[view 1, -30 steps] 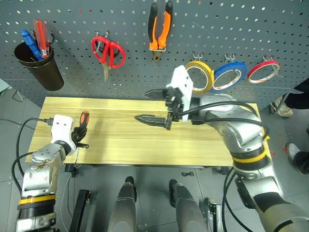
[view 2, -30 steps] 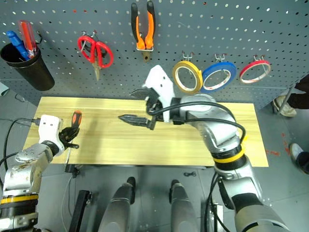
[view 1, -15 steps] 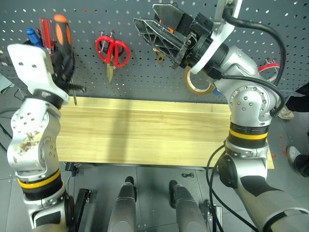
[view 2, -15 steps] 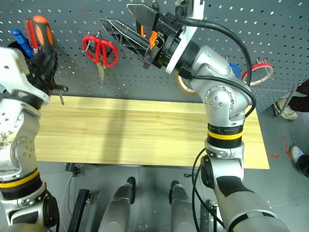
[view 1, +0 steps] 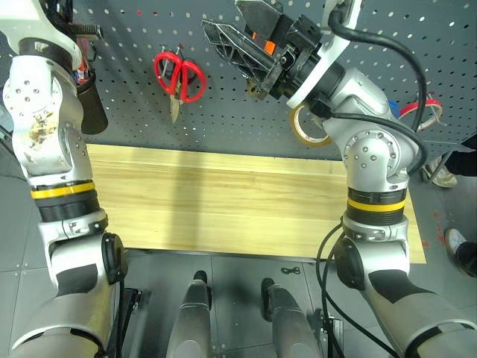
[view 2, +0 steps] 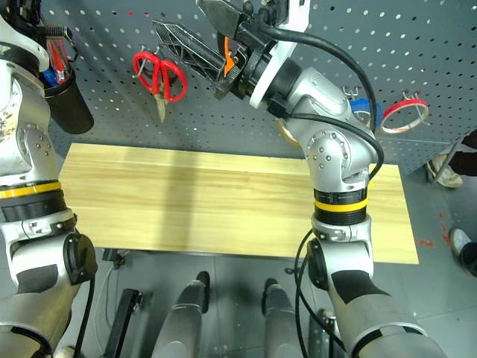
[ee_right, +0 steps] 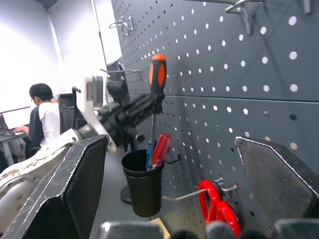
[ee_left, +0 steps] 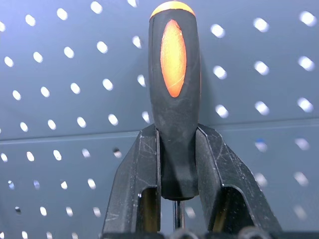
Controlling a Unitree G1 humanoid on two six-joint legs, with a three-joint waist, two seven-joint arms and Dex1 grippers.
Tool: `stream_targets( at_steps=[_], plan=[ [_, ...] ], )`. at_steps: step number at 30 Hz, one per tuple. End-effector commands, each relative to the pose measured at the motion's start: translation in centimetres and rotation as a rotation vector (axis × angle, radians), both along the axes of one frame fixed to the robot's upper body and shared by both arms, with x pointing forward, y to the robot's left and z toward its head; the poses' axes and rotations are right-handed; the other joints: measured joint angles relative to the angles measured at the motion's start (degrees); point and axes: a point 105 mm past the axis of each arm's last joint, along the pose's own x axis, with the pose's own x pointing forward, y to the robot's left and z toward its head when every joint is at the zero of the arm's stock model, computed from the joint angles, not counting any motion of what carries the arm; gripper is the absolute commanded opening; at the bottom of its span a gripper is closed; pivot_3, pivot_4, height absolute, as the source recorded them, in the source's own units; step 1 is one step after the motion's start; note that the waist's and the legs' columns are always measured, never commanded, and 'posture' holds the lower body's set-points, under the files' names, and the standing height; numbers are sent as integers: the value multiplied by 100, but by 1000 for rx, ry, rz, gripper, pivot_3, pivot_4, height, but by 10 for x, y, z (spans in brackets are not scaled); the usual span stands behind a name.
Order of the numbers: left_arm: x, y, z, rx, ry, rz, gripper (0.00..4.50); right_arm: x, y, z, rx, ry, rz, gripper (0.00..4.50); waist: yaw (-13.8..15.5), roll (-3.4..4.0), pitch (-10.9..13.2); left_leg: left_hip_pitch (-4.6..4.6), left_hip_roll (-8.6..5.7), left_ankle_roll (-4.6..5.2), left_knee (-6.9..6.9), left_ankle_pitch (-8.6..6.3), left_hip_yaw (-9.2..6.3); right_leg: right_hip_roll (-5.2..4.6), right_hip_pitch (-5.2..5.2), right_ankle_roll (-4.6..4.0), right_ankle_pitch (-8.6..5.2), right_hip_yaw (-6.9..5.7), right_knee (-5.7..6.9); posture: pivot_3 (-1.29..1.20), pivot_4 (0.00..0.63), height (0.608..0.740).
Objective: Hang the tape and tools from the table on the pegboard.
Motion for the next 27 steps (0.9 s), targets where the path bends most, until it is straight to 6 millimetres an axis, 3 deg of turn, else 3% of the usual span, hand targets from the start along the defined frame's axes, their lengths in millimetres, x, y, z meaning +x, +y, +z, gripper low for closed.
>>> stream_targets(
  at_steps=[1,6,11,19,24,27],
  plan=[
    [-14,14,17,1,-91,69,484,-10,-4,11,17,-62,-7,4500,-21,0,0,0,0,0,0,0,0,0,0,0,0,0,7,147,264,740],
    [-10,19,9,42,-60,120,484,-10,-6,10,10,-59,-12,4500,-21,0,0,-1,1,-17,-2,11,-2,0,-1,-1,1,-4,12,147,265,740],
    [-7,28,-13,17,-11,142,484,-10,-7,10,3,-54,-12,4500,-25,0,-1,0,1,-20,-1,13,-3,-1,-1,-1,3,-4,14,147,267,740],
    [-16,34,-16,-6,-18,151,4284,-9,-8,7,-20,-52,-12,4500,-15,-10,-10,-2,1,-20,1,18,-9,-1,-1,-5,7,-11,17,169,267,740],
    [-32,34,-8,10,-24,115,4431,-3,-10,1,-54,-38,-45,4500,-20,-17,-17,-1,2,-20,1,20,-9,-1,-1,-7,8,-12,20,189,265,740],
    [-41,22,-1,48,-8,-4,4431,5,-6,-11,-122,-24,-73,4500,-15,-23,-22,-1,2,-21,1,21,-10,-1,-1,-7,9,-13,21,189,265,740]
  ],
)
